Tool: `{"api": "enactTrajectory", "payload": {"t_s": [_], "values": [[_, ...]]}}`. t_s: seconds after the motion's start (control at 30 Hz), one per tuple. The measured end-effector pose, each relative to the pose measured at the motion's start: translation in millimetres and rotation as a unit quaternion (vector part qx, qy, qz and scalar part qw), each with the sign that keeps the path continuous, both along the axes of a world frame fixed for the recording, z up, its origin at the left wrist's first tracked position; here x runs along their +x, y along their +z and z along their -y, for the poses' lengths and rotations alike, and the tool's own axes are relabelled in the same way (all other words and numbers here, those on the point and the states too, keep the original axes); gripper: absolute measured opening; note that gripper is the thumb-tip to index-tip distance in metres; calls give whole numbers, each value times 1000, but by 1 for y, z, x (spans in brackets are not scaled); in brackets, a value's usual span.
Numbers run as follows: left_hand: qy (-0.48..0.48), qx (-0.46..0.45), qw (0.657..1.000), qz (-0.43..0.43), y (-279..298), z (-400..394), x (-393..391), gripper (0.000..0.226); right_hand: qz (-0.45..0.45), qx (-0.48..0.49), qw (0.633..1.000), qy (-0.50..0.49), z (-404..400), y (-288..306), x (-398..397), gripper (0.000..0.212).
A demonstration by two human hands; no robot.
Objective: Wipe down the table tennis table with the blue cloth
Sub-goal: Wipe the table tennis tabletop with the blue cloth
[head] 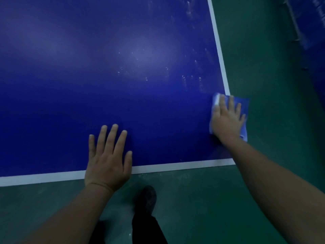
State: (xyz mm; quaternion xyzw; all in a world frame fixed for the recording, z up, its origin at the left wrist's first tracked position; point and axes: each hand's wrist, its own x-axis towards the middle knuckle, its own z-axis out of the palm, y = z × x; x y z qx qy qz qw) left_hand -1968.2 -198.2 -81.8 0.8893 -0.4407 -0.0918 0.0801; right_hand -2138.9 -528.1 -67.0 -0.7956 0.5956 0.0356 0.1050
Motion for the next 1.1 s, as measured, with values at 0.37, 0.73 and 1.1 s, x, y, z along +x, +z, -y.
{"api": "enactTrajectory", "payload": {"t_s": [0.37,0.73,1.1], "values": [[-6,21,1000,17,-4,4,-1,64,6,-17,944,329,-48,-14,34,53],[-5,12,1000,15,0,1,-1,64,-20,32,975,220,-81,-12,-71,54],[-1,36,999,9,5,2,-1,67,21,-9,990,139,-10,-13,-20,55]]}}
